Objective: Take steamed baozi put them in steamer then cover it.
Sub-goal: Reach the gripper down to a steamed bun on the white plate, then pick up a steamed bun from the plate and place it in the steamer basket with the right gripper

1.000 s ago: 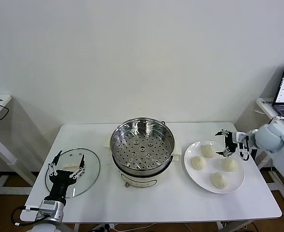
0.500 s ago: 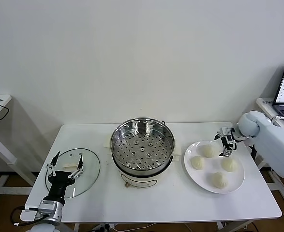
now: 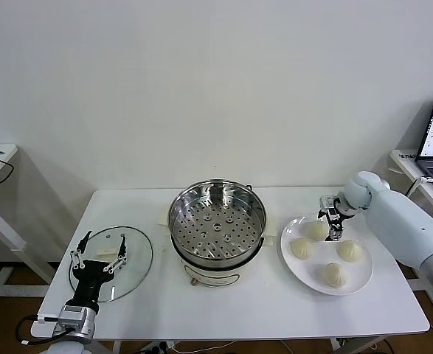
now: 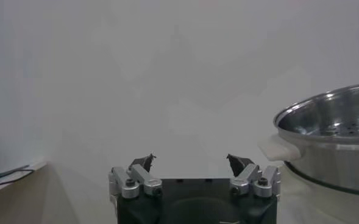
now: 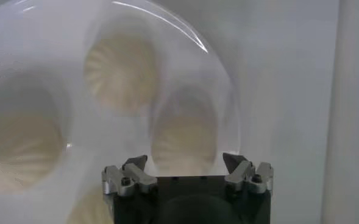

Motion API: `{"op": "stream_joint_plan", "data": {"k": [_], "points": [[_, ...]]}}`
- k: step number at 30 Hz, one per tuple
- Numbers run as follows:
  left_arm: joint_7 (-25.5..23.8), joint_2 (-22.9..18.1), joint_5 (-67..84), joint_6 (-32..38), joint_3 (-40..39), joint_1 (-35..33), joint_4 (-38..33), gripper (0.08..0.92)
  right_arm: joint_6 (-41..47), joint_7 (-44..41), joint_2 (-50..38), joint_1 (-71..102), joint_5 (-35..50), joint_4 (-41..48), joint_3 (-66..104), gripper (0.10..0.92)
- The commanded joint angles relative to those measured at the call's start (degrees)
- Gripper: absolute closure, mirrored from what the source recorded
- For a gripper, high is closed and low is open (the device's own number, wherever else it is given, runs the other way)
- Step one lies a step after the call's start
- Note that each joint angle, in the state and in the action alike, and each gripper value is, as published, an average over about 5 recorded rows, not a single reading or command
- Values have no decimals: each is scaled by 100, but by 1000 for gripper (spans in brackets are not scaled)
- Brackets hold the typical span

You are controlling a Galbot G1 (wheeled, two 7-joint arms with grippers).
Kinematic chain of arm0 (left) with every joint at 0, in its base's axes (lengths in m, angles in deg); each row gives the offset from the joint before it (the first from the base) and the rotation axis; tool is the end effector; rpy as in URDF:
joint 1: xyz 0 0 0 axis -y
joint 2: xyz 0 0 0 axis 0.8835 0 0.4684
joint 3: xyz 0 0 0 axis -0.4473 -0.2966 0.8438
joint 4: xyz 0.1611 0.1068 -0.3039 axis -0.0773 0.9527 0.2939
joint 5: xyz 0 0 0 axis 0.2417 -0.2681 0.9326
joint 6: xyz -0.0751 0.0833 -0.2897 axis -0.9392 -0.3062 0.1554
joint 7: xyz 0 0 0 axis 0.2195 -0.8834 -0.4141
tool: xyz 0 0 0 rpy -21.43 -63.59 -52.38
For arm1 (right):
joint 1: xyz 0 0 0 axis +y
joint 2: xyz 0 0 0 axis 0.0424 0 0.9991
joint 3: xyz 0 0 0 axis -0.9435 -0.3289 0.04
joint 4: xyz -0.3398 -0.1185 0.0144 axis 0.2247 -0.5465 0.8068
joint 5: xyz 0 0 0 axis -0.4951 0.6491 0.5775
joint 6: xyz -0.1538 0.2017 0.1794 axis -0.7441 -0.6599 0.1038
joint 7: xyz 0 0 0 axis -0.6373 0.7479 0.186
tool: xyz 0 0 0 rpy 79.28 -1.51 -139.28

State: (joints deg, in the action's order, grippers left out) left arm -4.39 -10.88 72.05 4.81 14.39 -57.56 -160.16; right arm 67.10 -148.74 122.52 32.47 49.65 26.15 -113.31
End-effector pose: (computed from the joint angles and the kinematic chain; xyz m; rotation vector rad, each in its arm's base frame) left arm 0.1320 0.0716 -0.3059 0.0341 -3.0751 -0.5014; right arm 0.5346 -0.1982 -0.2270 1.1238 -1.3837 1.4233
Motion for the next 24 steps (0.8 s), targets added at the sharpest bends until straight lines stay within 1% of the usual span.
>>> {"op": "stream_joint_plan", "data": {"k": [1,7,9,14,17,21,24], "points": [[1,3,-24,18,22,-5,4,177,-11,-5,184,-22,-138,218,30,203],[1,3,-31,30,32,0,8,177,-41,9,250,40,-193,277,189,208],[3,-1,-35,33,27,1,11,177,-47,23,248,38,-195,279,194,230],[11,-13,-48,42,20,4,25,177,-71,46,208,46,-205,243,194,328],[17,-18,-50,43,17,5,15,177,-86,55,166,58,-188,173,201,344],[26,-29,-50,43,13,-3,-4,177,-79,41,-11,59,-22,-116,155,346],[32,-34,-54,42,-1,-21,-31,177,-61,-17,-346,-79,355,-585,-98,347]]}}
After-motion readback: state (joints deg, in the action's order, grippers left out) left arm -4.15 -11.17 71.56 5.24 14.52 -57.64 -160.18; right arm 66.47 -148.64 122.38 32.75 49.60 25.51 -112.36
